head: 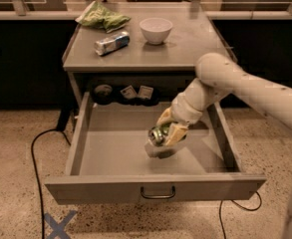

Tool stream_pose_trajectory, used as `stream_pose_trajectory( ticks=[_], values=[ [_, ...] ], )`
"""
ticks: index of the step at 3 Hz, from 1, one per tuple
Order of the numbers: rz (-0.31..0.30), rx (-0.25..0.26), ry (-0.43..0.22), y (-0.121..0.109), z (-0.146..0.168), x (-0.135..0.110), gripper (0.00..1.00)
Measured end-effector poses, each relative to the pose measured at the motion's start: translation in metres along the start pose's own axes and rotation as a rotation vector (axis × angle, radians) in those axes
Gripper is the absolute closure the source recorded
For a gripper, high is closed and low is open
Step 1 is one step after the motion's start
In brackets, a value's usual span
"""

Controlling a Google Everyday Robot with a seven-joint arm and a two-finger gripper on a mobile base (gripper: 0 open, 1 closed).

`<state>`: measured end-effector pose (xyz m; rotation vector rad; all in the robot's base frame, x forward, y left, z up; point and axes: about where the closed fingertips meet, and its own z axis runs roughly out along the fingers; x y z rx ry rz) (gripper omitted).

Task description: Pick green can from middle drawer and place on counter

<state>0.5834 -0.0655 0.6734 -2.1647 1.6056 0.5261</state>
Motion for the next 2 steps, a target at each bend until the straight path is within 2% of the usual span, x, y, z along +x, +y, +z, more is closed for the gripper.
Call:
stream_pose_trajectory(
  ticks=[1,2],
  values=[
    [-0.071,0.077,-0.089,-0.002,-0.063,-0.034,1.00],
    [-0.129,0.145,-0.142,-0.007,-0.130,-0.068,1.00]
  ],
)
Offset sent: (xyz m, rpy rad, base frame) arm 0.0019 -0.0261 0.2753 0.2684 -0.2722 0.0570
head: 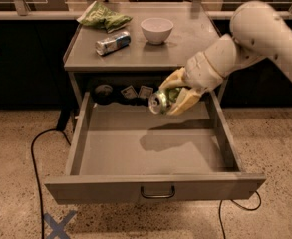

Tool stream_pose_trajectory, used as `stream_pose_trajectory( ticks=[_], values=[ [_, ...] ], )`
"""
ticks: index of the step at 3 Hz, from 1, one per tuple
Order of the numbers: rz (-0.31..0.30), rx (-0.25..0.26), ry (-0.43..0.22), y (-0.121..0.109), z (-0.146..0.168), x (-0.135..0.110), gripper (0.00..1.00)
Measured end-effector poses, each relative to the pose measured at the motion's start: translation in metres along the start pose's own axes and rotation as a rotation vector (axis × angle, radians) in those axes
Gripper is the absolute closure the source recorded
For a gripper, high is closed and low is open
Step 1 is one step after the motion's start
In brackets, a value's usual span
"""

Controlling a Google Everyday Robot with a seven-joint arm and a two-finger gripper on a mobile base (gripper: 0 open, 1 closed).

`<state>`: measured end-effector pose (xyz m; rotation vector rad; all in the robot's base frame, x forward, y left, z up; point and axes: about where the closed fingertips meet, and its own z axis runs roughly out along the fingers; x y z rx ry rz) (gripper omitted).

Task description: Pick green can from middle drawer and place on counter

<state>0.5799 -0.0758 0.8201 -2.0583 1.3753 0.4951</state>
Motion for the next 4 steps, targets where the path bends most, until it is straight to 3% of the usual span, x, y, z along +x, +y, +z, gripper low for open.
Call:
stream_pose_trajectory(
  ticks=[1,2,3,4],
  values=[
    [-0.049,0.057,0.014,-0.033,-0.064,-0.044,1.00],
    [-0.068,0.160,0.085,-0.075,-0.113,-0.057,1.00],
    [-0.088,0.212,0.089,-0.088,-0.133,-0.065,1.00],
    [-0.088,0.212,0.089,-0.088,-0.133,-0.065,1.00]
  ],
)
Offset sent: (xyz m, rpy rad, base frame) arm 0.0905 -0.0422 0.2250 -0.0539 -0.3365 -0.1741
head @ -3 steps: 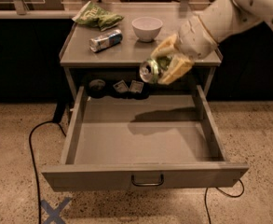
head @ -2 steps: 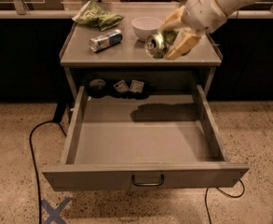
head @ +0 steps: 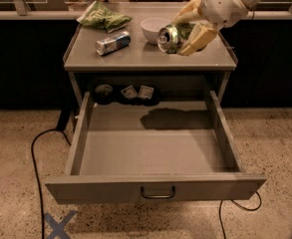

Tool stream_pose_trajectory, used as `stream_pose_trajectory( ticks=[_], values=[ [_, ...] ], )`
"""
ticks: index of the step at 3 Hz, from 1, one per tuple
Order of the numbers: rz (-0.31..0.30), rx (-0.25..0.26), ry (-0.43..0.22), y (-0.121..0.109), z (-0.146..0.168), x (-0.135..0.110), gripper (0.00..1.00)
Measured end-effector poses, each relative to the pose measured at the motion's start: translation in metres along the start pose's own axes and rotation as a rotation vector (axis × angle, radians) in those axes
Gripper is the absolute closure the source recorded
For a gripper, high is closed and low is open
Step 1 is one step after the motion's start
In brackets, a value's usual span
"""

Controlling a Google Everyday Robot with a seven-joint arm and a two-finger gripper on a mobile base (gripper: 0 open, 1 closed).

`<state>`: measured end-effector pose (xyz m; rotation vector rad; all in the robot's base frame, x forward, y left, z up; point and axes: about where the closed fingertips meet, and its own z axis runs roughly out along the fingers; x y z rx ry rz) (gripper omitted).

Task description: Pick green can from middle drawer and place on counter

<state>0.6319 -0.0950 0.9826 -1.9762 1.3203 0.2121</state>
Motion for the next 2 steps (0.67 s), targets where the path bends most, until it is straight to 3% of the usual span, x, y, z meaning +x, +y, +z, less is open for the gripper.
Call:
stream_pose_trajectory(
  ticks=[1,2],
  values=[
    [-0.025,-0.015,0.029,-0.015,0.001,0.006,1.00],
    [-0.059,-0.112,0.100,-0.036,0.039,0.030,1.00]
  ],
)
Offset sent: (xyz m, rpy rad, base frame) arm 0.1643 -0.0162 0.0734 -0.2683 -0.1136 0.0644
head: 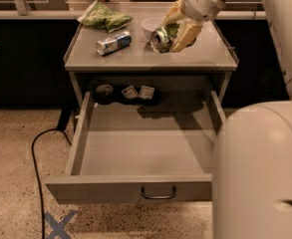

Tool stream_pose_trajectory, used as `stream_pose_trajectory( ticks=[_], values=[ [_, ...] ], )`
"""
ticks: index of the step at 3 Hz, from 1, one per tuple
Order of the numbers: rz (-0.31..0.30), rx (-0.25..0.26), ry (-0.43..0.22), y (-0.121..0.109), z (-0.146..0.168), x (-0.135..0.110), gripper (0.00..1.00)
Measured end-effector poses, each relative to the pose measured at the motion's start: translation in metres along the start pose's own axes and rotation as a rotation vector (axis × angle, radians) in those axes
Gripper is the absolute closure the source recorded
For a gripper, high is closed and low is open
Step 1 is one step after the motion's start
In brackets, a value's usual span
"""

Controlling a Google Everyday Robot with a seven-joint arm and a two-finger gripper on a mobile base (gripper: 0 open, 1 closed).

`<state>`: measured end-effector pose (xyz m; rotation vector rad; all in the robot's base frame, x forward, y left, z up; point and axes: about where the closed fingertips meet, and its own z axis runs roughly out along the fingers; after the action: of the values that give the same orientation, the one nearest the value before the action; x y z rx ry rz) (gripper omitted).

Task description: Pick green can from middle drawer and place on counter

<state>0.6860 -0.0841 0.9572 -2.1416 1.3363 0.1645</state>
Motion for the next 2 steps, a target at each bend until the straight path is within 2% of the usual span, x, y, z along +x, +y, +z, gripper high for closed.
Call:
stream_pose_trajectory(
  ticks=[1,2],
  values=[
    [0.006,-0.028,0.043,-0.025,0.036,0.021,1.00],
    [0.007,0.099,0.065,-0.053,0.016,0.026,1.00]
  ],
)
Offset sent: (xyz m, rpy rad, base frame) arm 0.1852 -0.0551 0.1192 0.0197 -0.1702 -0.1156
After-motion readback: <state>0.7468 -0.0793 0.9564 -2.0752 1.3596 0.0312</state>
